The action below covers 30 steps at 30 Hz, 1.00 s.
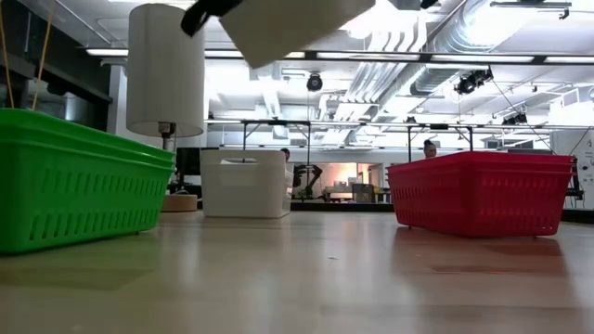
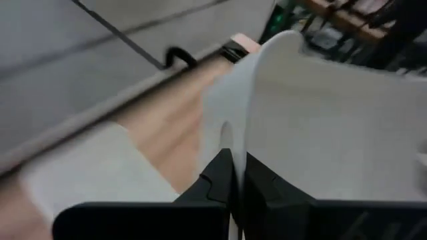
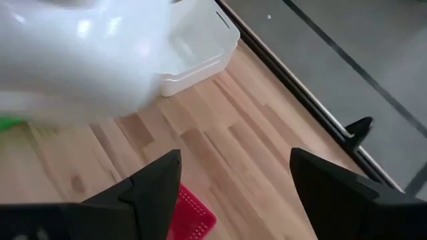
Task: Stack baskets by color
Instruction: Stack the bottom white bin on the top white bins
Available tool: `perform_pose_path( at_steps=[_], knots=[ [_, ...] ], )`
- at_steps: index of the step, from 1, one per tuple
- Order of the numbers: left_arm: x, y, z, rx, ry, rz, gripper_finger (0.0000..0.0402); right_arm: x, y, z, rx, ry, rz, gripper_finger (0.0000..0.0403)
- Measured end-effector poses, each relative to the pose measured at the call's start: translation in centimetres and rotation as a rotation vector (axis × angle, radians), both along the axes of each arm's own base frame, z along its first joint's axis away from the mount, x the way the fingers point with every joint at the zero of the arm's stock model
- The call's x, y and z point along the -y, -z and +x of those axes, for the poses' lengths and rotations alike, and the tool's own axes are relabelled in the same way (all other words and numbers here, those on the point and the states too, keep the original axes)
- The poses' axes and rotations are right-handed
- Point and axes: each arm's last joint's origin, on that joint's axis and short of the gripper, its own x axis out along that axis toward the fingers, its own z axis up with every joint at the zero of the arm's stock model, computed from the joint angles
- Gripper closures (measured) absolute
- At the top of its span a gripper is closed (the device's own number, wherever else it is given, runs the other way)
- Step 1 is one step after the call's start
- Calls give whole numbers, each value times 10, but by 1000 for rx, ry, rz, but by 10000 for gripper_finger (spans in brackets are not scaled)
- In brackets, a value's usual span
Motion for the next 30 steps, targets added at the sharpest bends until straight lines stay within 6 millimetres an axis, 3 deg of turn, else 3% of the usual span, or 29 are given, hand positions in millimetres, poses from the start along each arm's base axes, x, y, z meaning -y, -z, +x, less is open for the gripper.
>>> perform_pose_path(
  at_steps=[6, 12, 23, 30],
  knots=[
    [-30, -38, -22, -201, 3, 167, 401, 0, 9, -2, 85, 0, 18, 135],
    [-65, -47, -28, -443, 53, 223, 402, -1, 16, 4, 84, -10, 24, 135],
    [-121, -7, 26, -817, 328, 293, 402, -2, 17, 8, 108, 1, 36, 135],
    [-139, 13, 36, -905, 483, 268, 401, -3, 17, 8, 121, 19, 53, 135]
  ],
)
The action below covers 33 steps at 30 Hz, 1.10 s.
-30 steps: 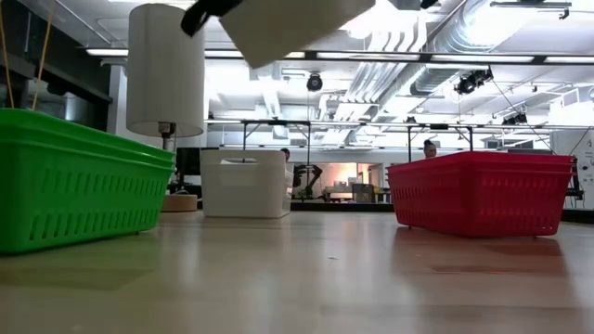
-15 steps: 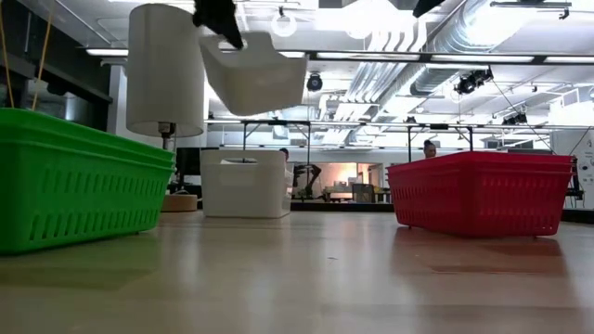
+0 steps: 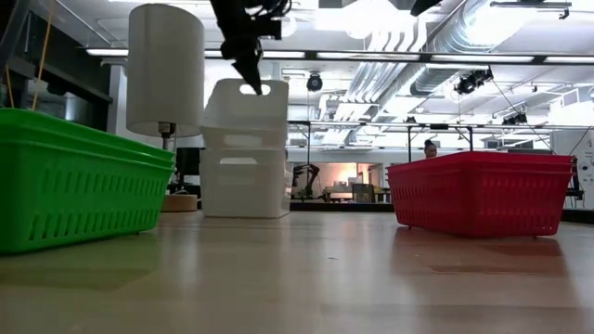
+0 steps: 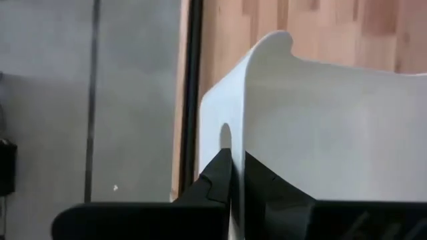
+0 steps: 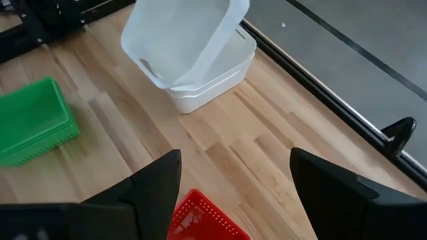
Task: Stack baskets by color
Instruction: Stack the bottom white bin on the top white bins
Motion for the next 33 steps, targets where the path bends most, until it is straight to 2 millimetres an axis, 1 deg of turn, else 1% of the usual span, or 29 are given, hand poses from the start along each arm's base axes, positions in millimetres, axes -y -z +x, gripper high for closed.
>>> perform_pose_path(
  at_steps=[4, 13, 22, 25, 28, 33],
  knots=[
    [-5, 5, -5, -44, 29, -41, 401, 0, 0, 0, 3, 6, 3, 135],
    [-7, 8, -9, 28, 155, -188, 401, 1, 0, 0, 7, 17, -11, 135],
    [-4, 36, -12, -38, 175, -274, 401, 1, 0, 0, 7, 16, -13, 135],
    [-3, 42, -13, -54, 173, -290, 401, 1, 0, 0, 8, 21, -20, 135],
    [-3, 43, -12, -48, 180, -302, 401, 1, -1, 0, 9, 25, -26, 135],
    [-2, 43, -12, -35, 245, -312, 401, 1, -1, 0, 10, 28, -31, 135]
  ],
)
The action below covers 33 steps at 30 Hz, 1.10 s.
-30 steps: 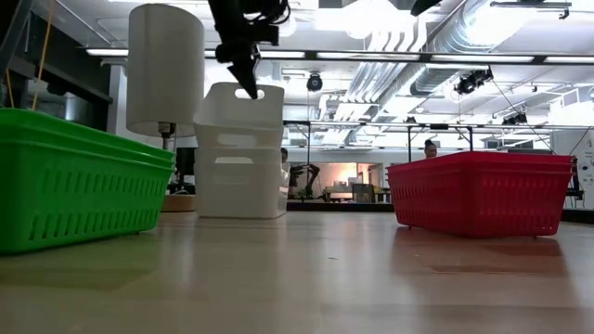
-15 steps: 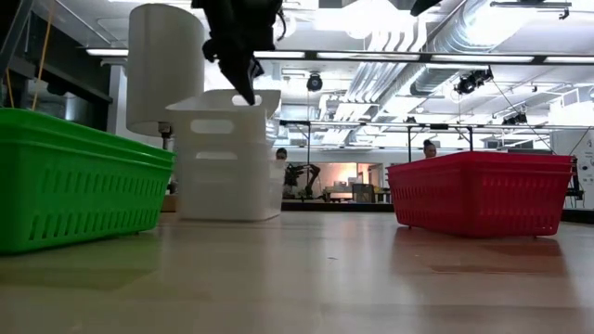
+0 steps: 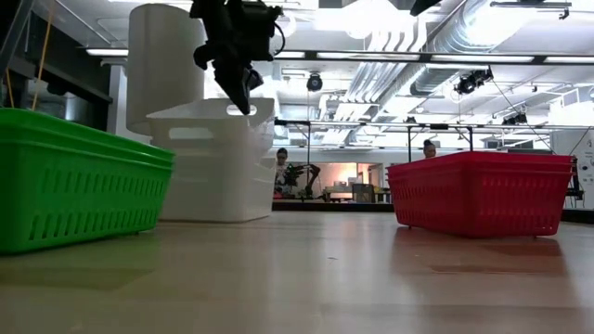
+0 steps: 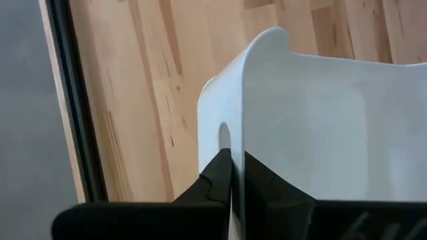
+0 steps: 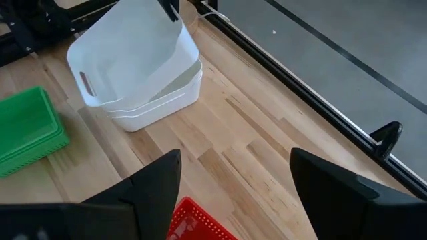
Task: Stack baskets by color
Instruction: Stack the bottom white bin on the top white bins, then return to Home Position
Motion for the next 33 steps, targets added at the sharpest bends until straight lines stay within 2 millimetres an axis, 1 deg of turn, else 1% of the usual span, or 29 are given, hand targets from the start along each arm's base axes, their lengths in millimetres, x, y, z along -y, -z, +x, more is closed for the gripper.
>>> perform_pose_path(
  at_steps=[3, 13, 18, 21, 23, 26, 30, 33],
  knots=[
    [-1, 5, 4, -13, 16, -10, 401, 0, 0, 0, 1, 3, -4, 135],
    [-6, 42, 19, -129, 2, -104, 401, 1, 0, 0, -1, 13, -19, 135],
    [-5, 49, 25, -143, 9, -106, 401, 1, 0, 0, -1, 13, -20, 135],
    [-5, 50, 27, -142, 1, -96, 397, 1, 0, 0, -2, 13, -20, 135],
    [-5, 49, 28, -138, -13, -87, 387, 1, 0, -1, -5, 11, -22, 135],
    [-6, 48, 29, -128, -28, -83, 361, 1, 0, -1, -7, 10, -23, 135],
    [-7, 42, 30, -111, -53, -73, 310, 1, 0, -1, -7, 11, -23, 135],
    [-9, 34, 32, -98, -78, -42, 270, 1, 0, -1, -6, 12, -22, 135]
  ],
)
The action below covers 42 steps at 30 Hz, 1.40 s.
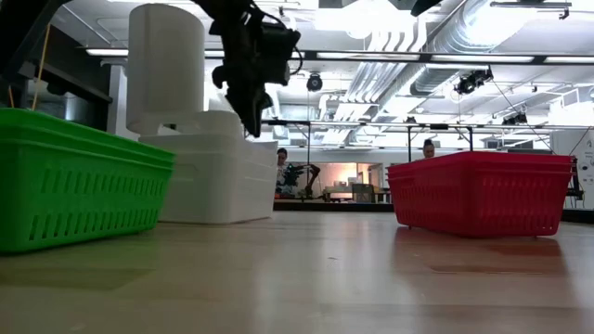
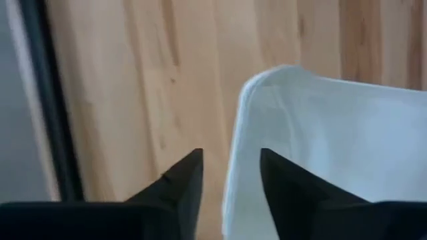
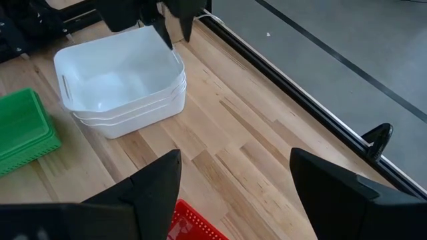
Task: Stack baskets by color
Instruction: Return to Home Position
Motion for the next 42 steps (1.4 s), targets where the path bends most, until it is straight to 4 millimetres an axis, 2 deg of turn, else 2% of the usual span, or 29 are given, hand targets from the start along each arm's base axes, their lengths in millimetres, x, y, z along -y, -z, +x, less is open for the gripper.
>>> perform_pose_path(
  at_steps=[5, 11, 15, 20, 23, 28, 33, 38, 42],
  knots=[
    [-1, -22, 0, 18, -20, 39, 224, 0, 0, 0, 0, 0, 0, 135],
    [8, -60, -8, 164, -183, -105, 223, 0, 0, 0, -13, -10, -22, 135],
    [29, -98, -26, 322, -143, -135, 269, 1, 3, -4, -75, -30, -40, 135],
    [61, -148, -59, 610, -100, -81, 383, 2, 6, -10, -152, -28, -49, 135],
    [82, -166, -85, 801, -104, -72, 388, 2, 11, -11, -165, -36, -49, 135],
    [117, -157, -120, 996, -123, -83, 399, 1, 37, -18, -161, -81, 6, 141],
    [145, -125, -141, 1155, -187, -98, 401, 1, 55, -24, 37, -140, 94, 166],
    [166, -87, -146, 1293, -273, -147, 401, 0, 47, -22, 303, -223, 91, 215],
    [181, -60, -142, 1334, -329, -189, 401, -1, 35, -21, 389, -292, 60, 277]
  ],
)
